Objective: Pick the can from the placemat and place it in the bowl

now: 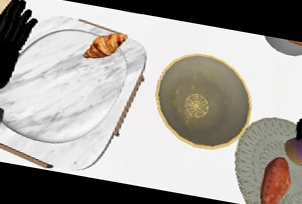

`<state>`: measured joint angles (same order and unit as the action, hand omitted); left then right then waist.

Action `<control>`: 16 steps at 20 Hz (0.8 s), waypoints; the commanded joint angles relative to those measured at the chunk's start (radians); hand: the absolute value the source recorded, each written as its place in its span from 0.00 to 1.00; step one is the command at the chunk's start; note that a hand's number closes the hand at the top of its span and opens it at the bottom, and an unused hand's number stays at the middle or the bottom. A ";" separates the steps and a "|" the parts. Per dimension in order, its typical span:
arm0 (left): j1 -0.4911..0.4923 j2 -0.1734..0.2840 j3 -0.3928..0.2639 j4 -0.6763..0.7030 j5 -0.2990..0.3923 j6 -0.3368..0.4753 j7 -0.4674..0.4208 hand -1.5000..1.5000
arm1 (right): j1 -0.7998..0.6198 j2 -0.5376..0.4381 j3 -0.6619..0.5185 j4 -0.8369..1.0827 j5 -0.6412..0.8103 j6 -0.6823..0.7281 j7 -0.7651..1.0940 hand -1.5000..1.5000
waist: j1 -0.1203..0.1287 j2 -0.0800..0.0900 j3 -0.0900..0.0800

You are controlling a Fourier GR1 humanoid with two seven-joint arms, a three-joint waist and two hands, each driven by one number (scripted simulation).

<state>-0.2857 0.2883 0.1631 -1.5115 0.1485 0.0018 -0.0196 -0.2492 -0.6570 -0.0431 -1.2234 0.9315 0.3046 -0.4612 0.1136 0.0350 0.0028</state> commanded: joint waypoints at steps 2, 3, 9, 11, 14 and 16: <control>-0.054 -0.027 -0.044 -0.014 0.009 -0.022 0.002 0.50 | -0.185 -0.094 0.056 0.090 0.031 0.030 -0.173 1.00 | 0.102 0.034 0.007; -0.057 -0.016 -0.041 0.001 0.003 -0.026 -0.001 0.50 | -0.204 -0.113 0.052 0.118 0.027 0.023 -0.222 1.00 | 0.093 0.039 0.008; -0.065 -0.043 -0.068 0.019 -0.022 -0.006 -0.006 0.50 | -0.383 -0.146 -0.011 0.280 -0.010 -0.035 -0.367 1.00 | 0.089 0.039 0.008; -0.092 -0.022 -0.048 0.014 -0.012 -0.007 0.013 0.50 | -0.422 -0.165 -0.029 0.335 -0.026 -0.046 -0.430 1.00 | 0.082 0.034 0.008; -0.085 -0.025 -0.053 0.028 -0.020 -0.004 0.015 0.50 | -0.482 -0.184 -0.043 0.400 -0.083 -0.009 -0.560 1.00 | 0.063 0.026 0.006; -0.102 -0.043 -0.066 0.019 -0.027 0.011 0.020 0.50 | -0.534 -0.174 -0.049 0.439 -0.123 0.021 -0.592 1.00 | 0.070 0.026 0.007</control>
<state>-0.3737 0.2535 0.1074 -1.4926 0.1324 0.0020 -0.0065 -0.6982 -0.8193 -0.0708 -0.8656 0.8646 0.2584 -0.8936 0.1871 0.0647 0.0097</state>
